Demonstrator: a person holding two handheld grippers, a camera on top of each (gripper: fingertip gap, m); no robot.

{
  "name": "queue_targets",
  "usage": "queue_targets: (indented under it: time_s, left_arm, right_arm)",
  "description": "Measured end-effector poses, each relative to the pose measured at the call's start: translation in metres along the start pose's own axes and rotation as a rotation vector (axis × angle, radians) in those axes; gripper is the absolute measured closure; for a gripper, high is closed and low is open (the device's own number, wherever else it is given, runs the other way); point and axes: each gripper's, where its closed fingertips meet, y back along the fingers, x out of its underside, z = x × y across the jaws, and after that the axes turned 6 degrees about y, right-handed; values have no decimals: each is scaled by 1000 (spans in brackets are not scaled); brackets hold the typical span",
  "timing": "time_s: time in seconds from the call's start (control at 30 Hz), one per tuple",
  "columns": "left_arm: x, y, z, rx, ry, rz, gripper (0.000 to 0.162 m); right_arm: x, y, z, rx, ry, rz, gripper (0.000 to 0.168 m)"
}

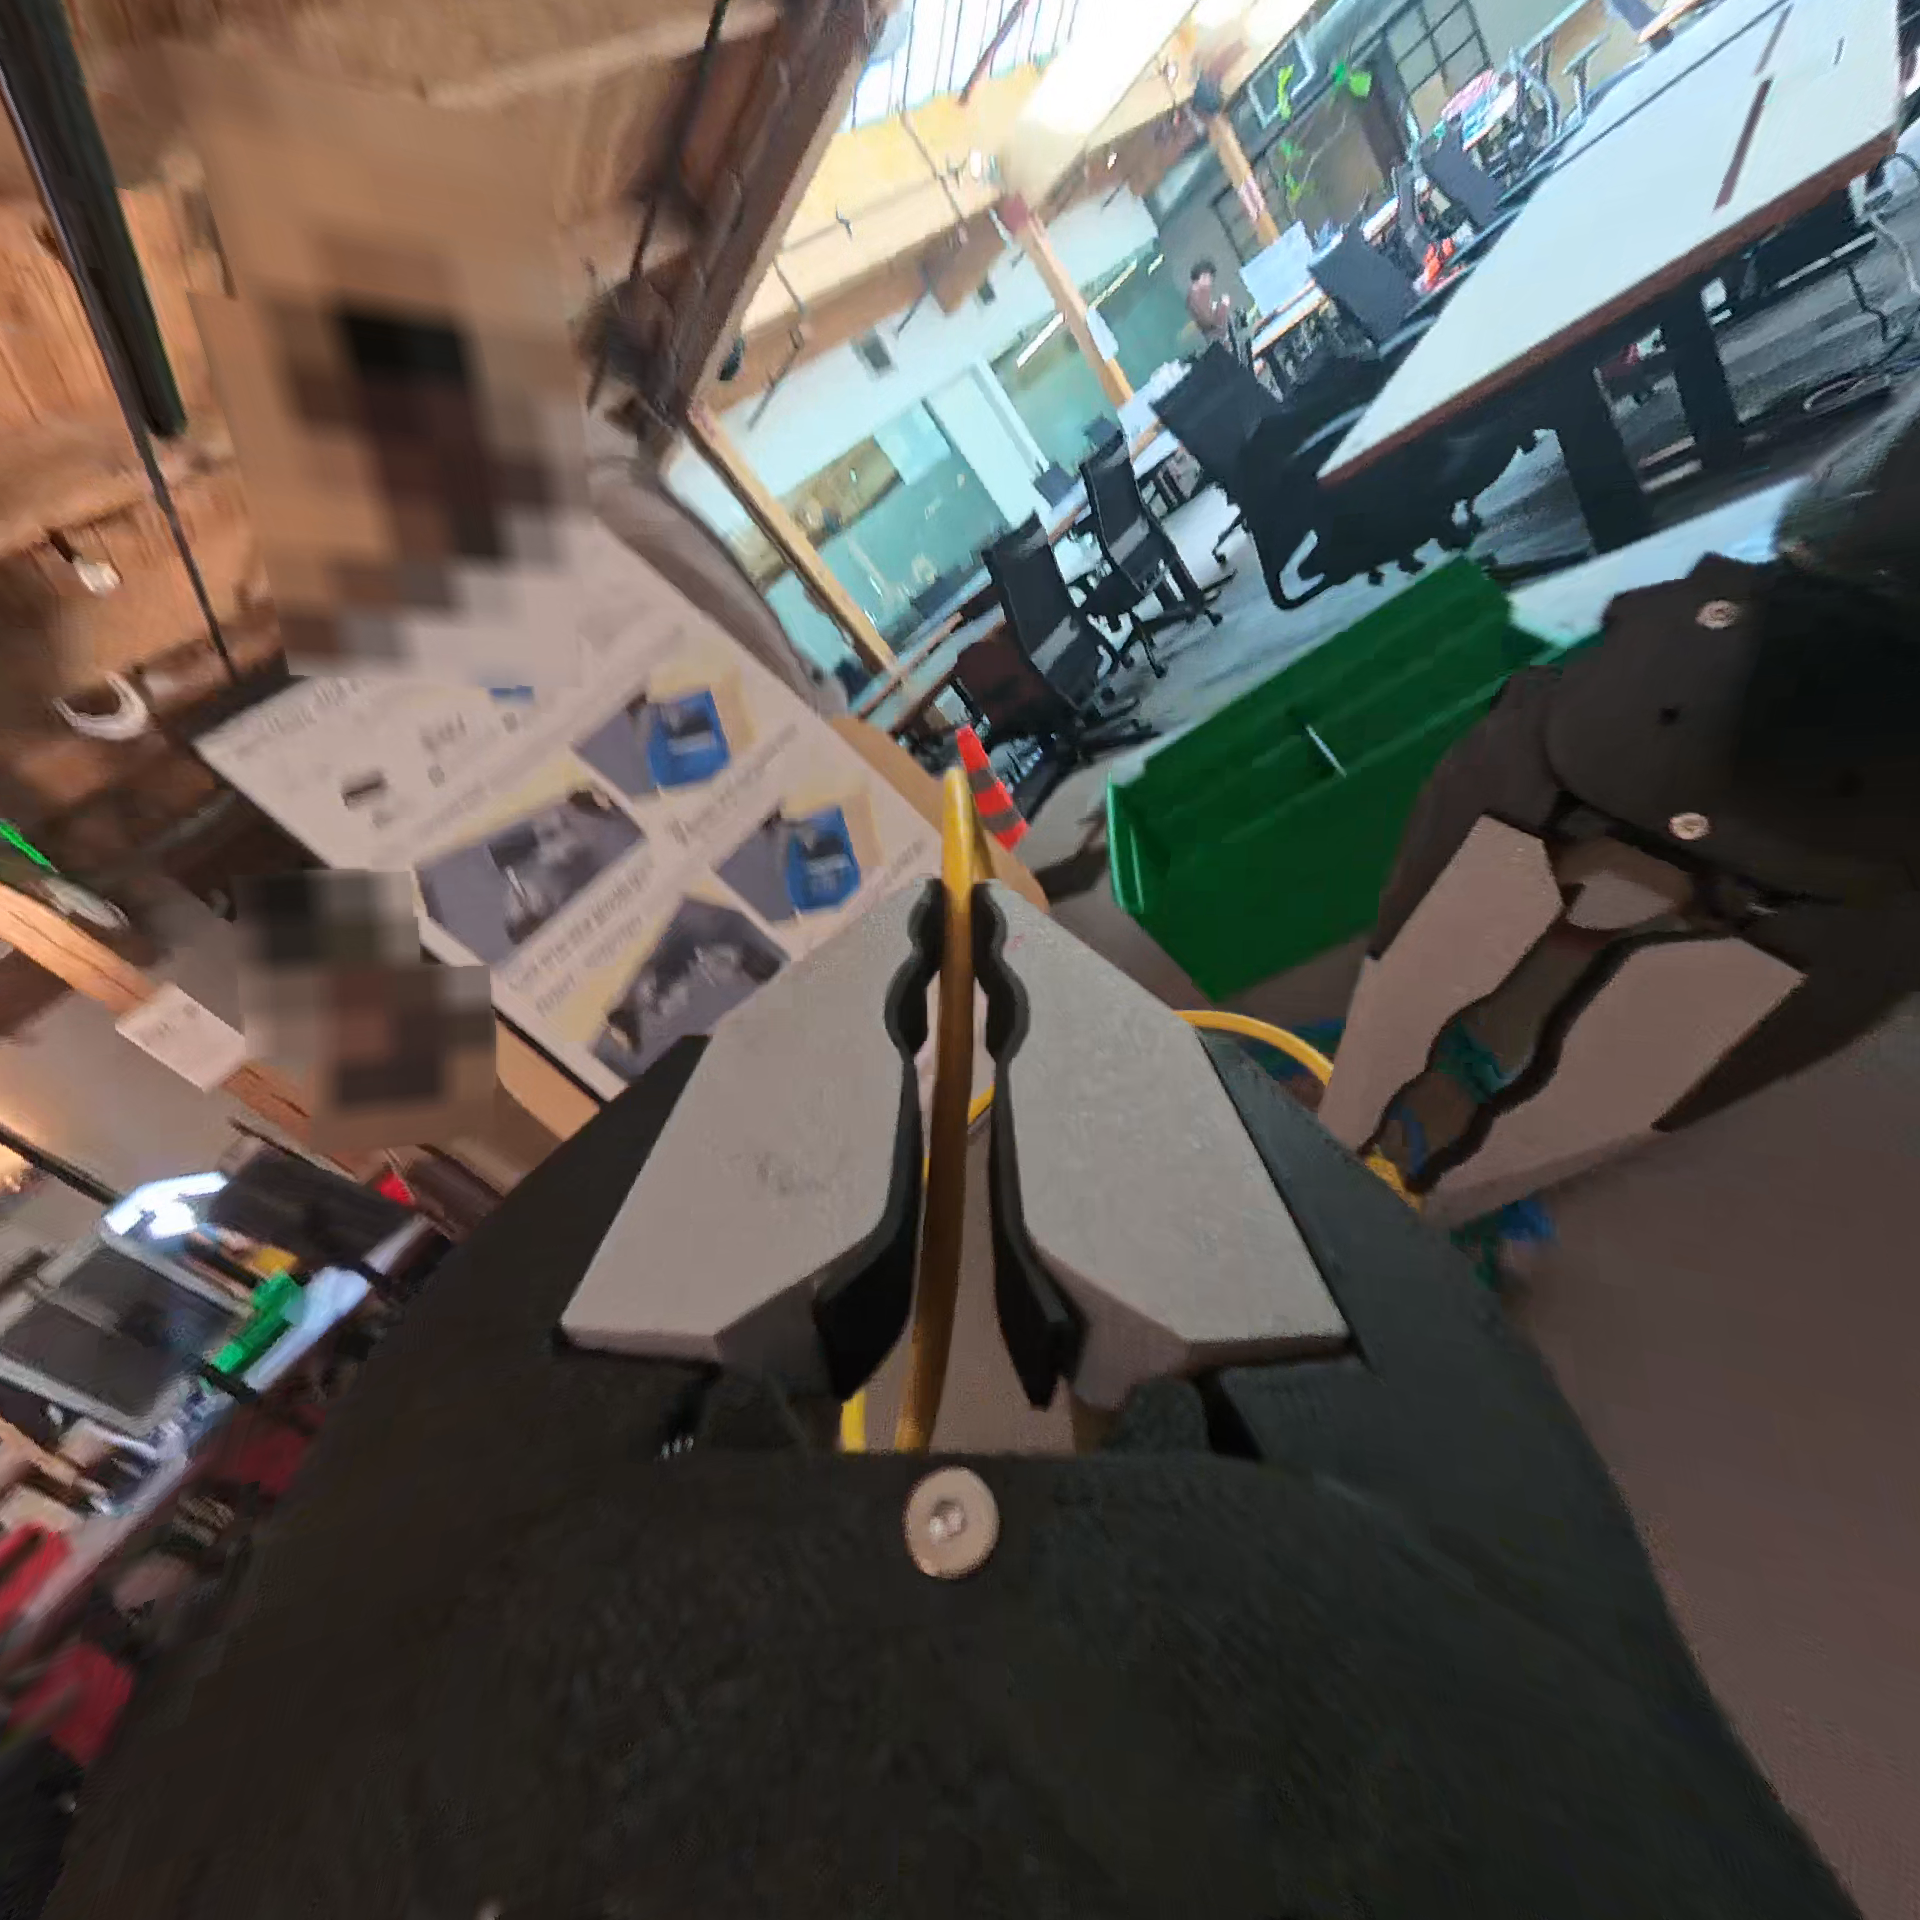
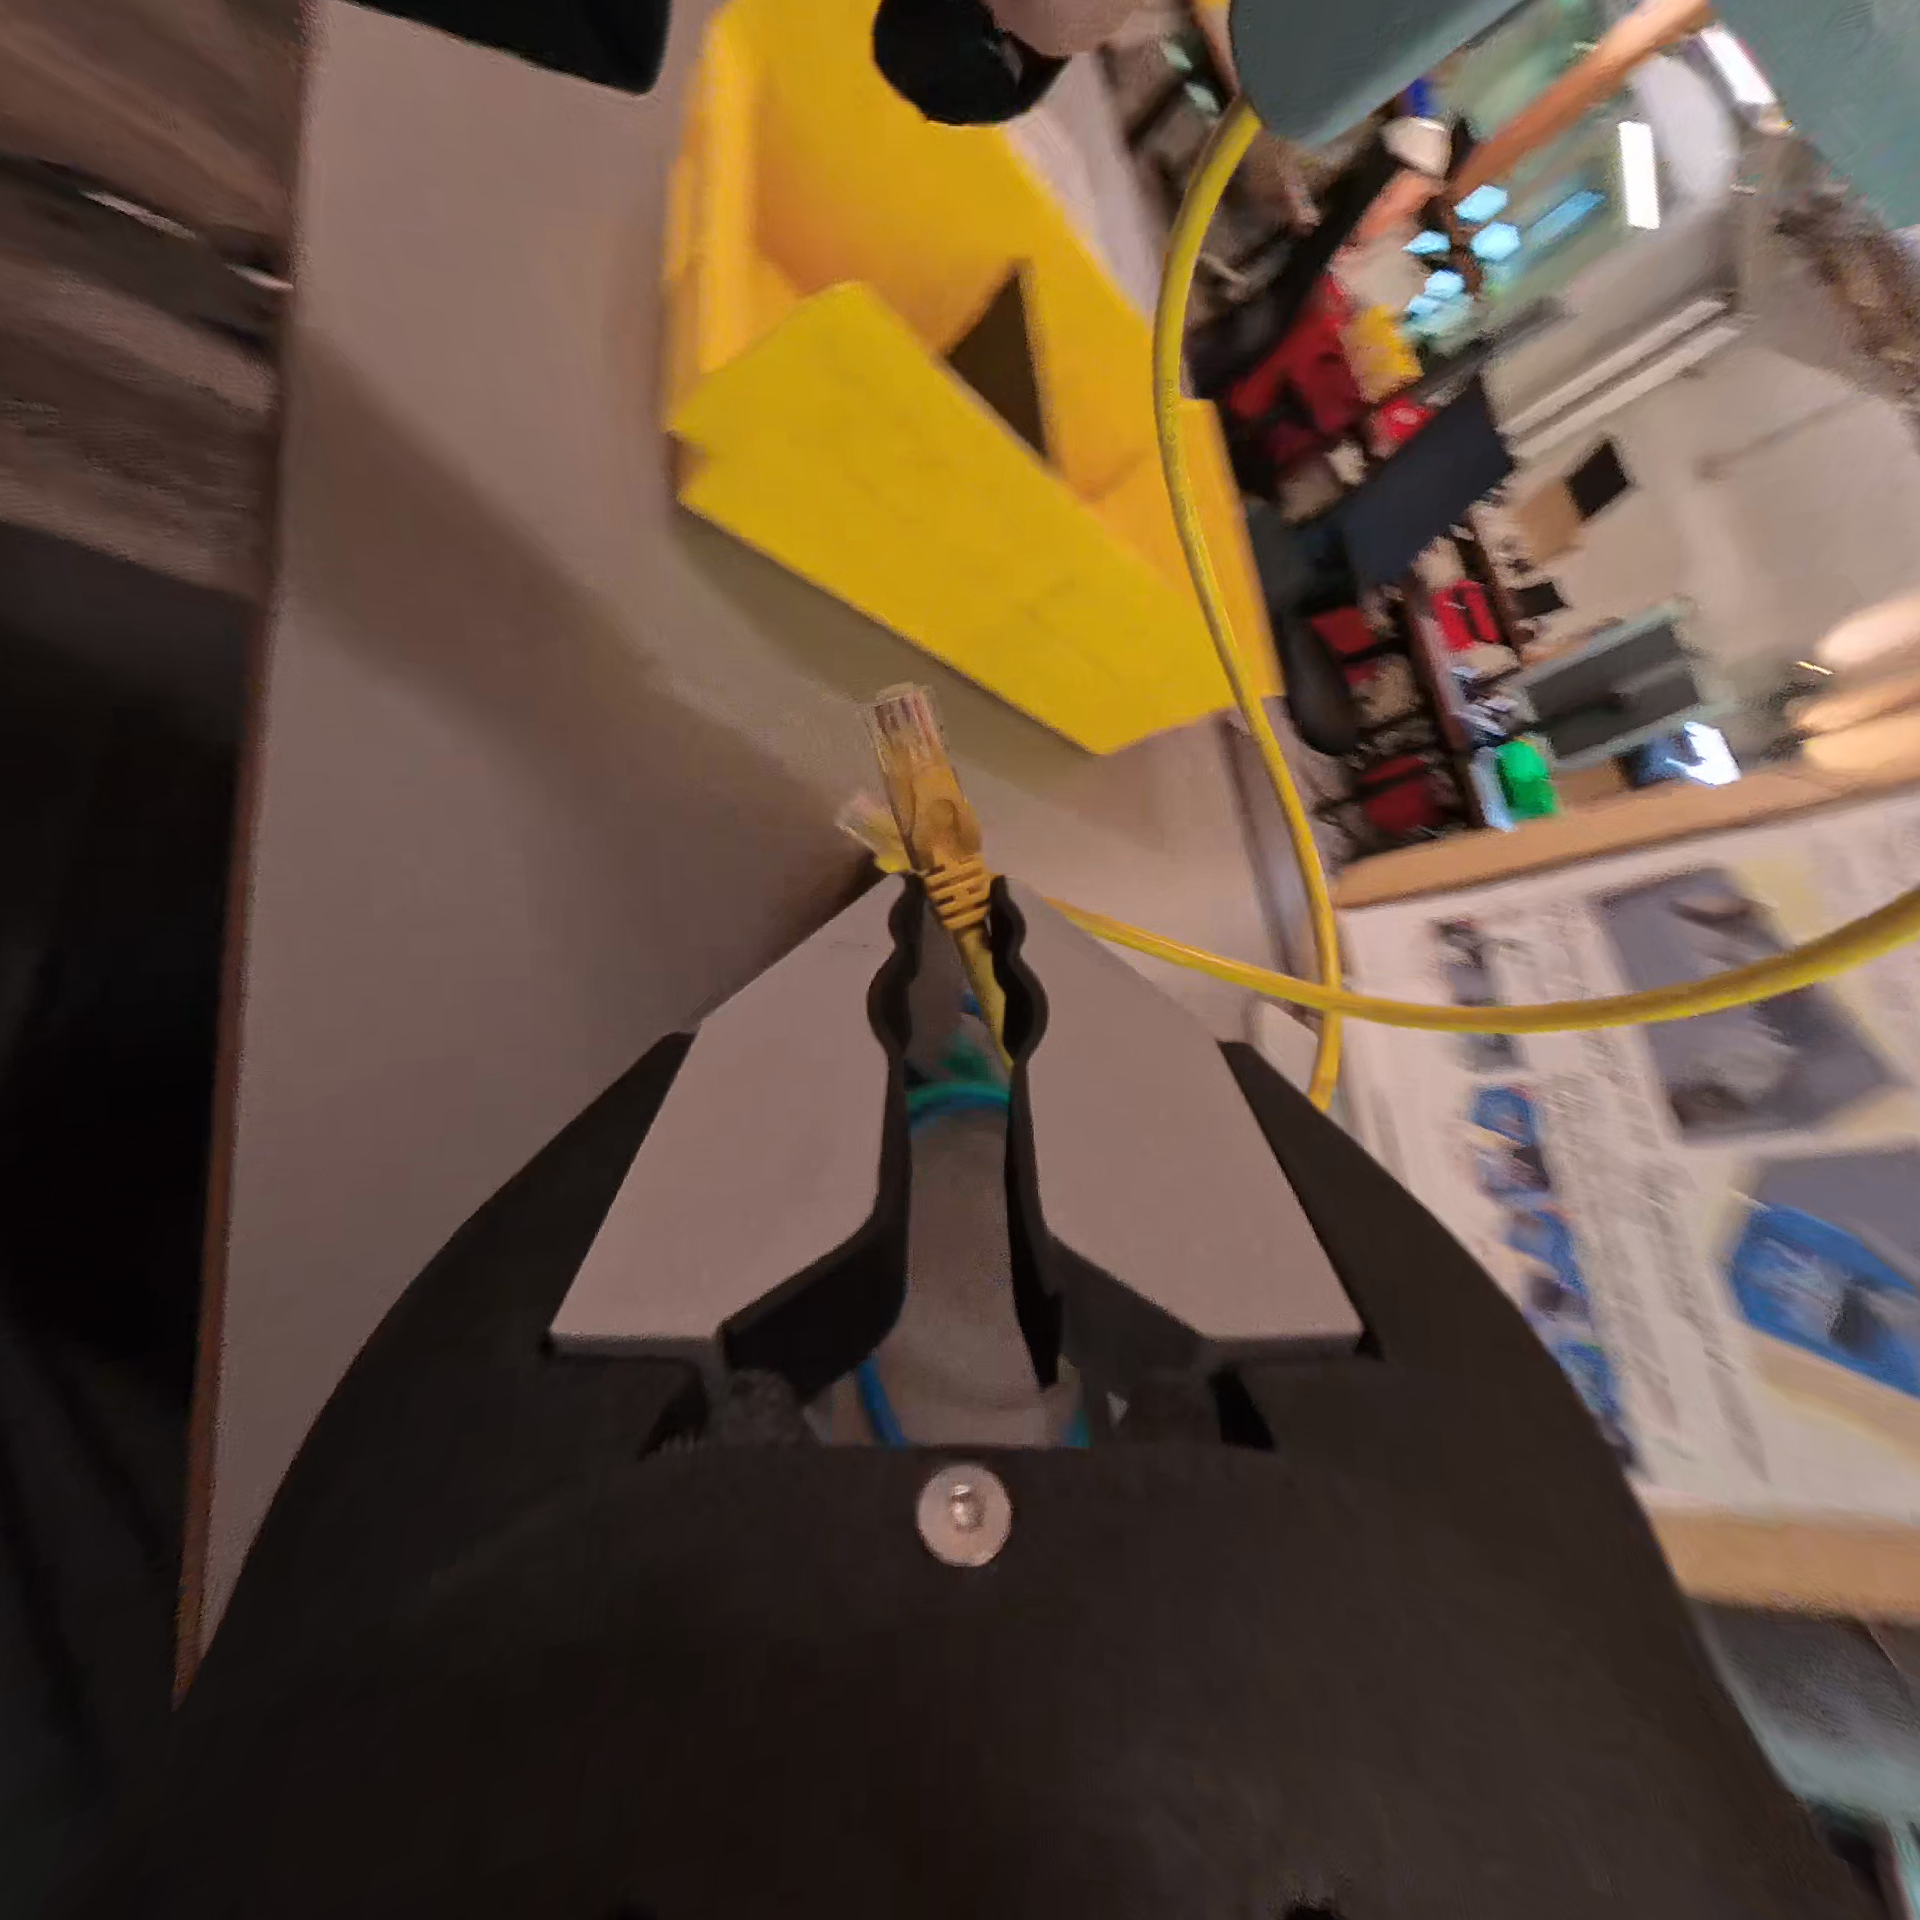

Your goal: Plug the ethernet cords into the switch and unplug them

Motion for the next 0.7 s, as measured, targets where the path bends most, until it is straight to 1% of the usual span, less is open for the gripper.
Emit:
queue_targets:
  time_s: [0.07, 0.1, 0.13, 0.17, 0.2, 0.23, 0.27, 0.3, 0.37, 0.43, 0.47, 0.53, 0.67, 0.7]
  left_arm:
    - [-40, -25, 1, 17, -84, -25, 159]
    - [-56, -38, 1, 29, -100, -17, 159]
    - [-66, -53, 1, 39, -68, 2, 159]
    - [-67, -68, 1, 53, 31, 57, 159]
    - [-59, -81, -3, 99, 161, 139, 158]
    - [-47, -93, -11, 159, 272, 221, 154]
    - [-32, -102, -12, 164, 340, 282, 138]
    - [-14, -107, -6, 113, 374, 326, 123]
    - [24, -105, 3, 34, 422, 380, 102]
    - [62, -90, 0, 28, 492, 438, 88]
    - [82, -80, -4, 26, 518, 472, 83]
    - [123, -61, -12, 7, 533, 539, 81]
    - [206, -40, -48, 41, 555, 754, 65]
    - [223, -36, -51, 29, 551, 804, 63]
  right_arm:
    - [-3, 29, -30, 105, -15, 0, 160]
    - [-2, 42, -39, 130, -33, -5, 160]
    - [1, 52, -45, 143, -56, -6, 159]
    - [8, 60, -51, 156, -84, 4, 159]
    - [18, 66, -55, 160, -118, 23, 159]
    - [30, 69, -56, 145, -164, 50, 160]
    - [44, 69, -53, 113, -220, 84, 160]
    - [59, 68, -50, 80, -276, 128, 160]
    - [91, 65, -46, 45, -378, 215, 159]
    - [117, 64, -42, 9, -483, 268, 160]
    - [127, 64, -43, 9, -528, 276, 161]
    - [136, 66, -47, 1, -602, 258, 161]
    - [130, 69, -51, -25, -633, 199, 161]
    - [128, 68, -49, -42, -636, 188, 161]
